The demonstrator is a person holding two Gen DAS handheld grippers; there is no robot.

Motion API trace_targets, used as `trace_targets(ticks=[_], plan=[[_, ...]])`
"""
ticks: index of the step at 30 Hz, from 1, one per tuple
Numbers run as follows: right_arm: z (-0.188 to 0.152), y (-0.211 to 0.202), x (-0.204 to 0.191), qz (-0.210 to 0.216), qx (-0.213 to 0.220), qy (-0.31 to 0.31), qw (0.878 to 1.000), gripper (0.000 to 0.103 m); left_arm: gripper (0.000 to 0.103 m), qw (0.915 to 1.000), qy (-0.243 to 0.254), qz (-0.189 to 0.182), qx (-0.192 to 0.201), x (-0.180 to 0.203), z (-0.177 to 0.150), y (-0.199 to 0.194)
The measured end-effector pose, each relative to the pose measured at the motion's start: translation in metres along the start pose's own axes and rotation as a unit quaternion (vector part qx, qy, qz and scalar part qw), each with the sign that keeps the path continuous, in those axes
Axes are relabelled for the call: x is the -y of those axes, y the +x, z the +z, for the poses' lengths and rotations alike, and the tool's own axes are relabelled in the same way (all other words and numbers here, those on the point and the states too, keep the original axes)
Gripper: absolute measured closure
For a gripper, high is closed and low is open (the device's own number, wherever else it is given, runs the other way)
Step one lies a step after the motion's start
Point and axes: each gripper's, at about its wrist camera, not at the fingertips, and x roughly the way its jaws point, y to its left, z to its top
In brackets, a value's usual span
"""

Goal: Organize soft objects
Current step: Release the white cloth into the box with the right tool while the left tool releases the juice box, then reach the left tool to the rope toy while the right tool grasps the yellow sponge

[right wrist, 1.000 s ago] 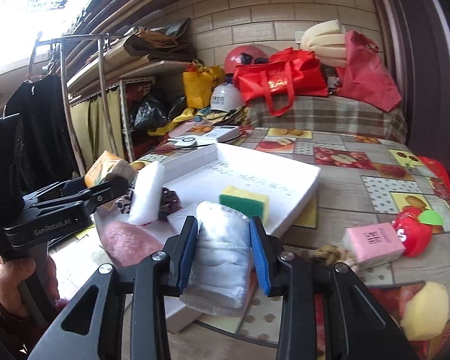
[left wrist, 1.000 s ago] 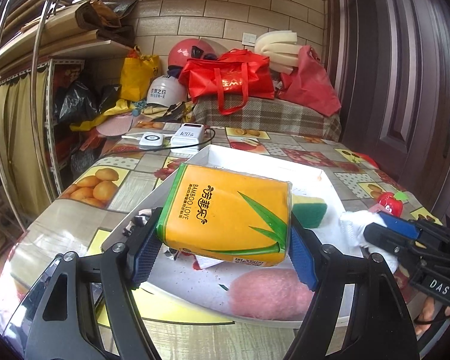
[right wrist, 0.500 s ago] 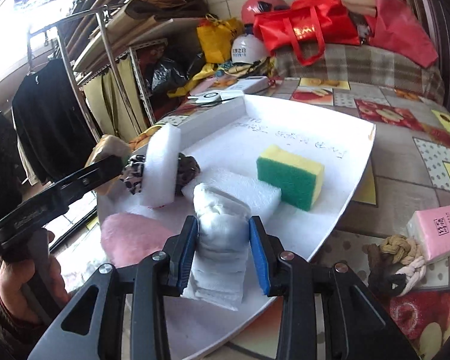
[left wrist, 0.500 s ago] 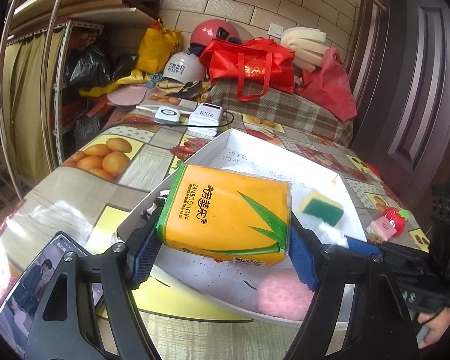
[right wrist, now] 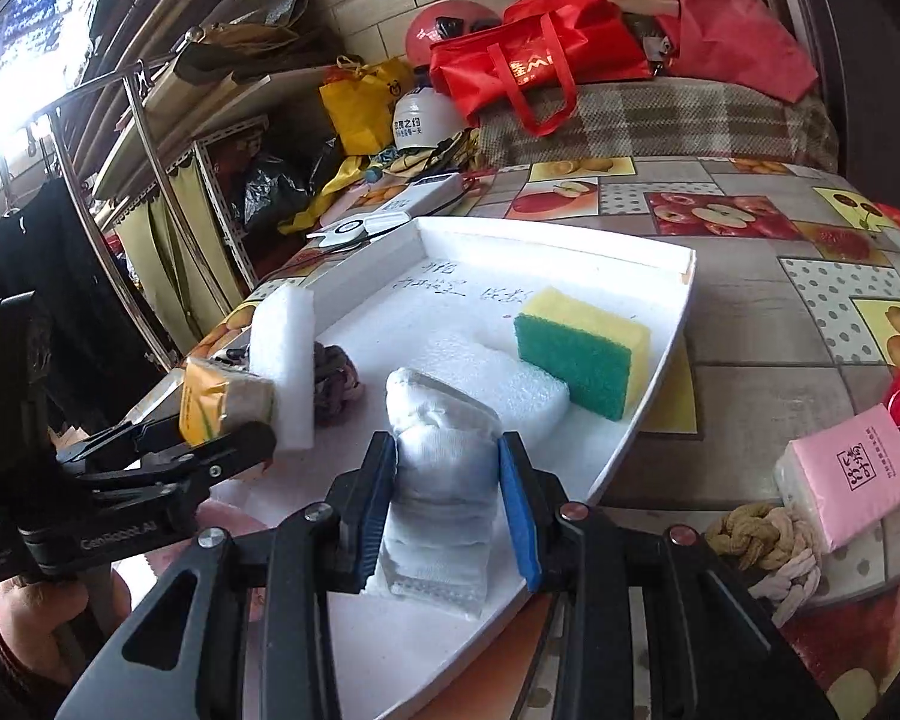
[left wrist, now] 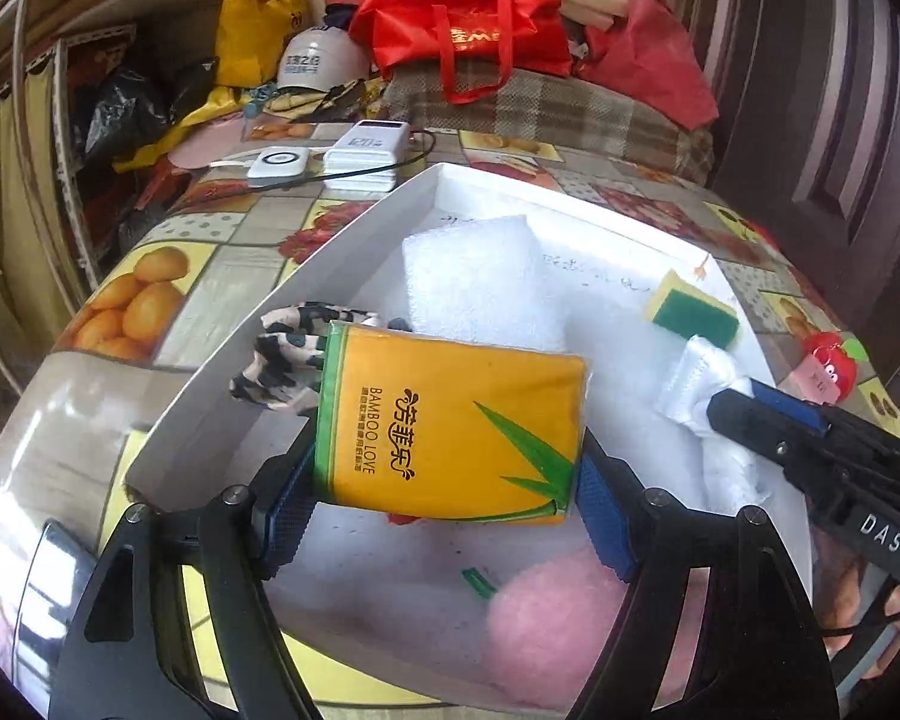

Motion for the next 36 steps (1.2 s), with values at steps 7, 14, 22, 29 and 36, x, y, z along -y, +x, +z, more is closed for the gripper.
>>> trace_targets(ticks=[7,14,22,29,36], plan=[[0.0,0.0,-0.01,-0.002,0.004,-0.029,1.0,0.067,0.025,0.9992,-0.02,-0.001,0.036,0.003,0.015,0.01],[0.0,-0.007,-0.019,-0.019,0.029,-0.059,0.998,0.021,0.009,0.9886,-0.054,0.022,0.139,-0.006,0.008,-0.028],[0.001,-0.013,-0.02,-0.027,0.055,-0.06,0.996,0.021,0.005,0.9822,-0.009,0.038,0.184,0.012,0.002,-0.044],[-0.002,-0.018,-0.013,-0.017,0.055,-0.038,0.998,0.021,0.005,0.9797,0.007,0.037,0.197,0.018,-0.002,-0.048],[-0.011,-0.029,-0.014,-0.033,0.055,-0.042,0.997,0.021,0.005,0.9795,0.019,0.019,0.199,0.034,-0.011,-0.057]])
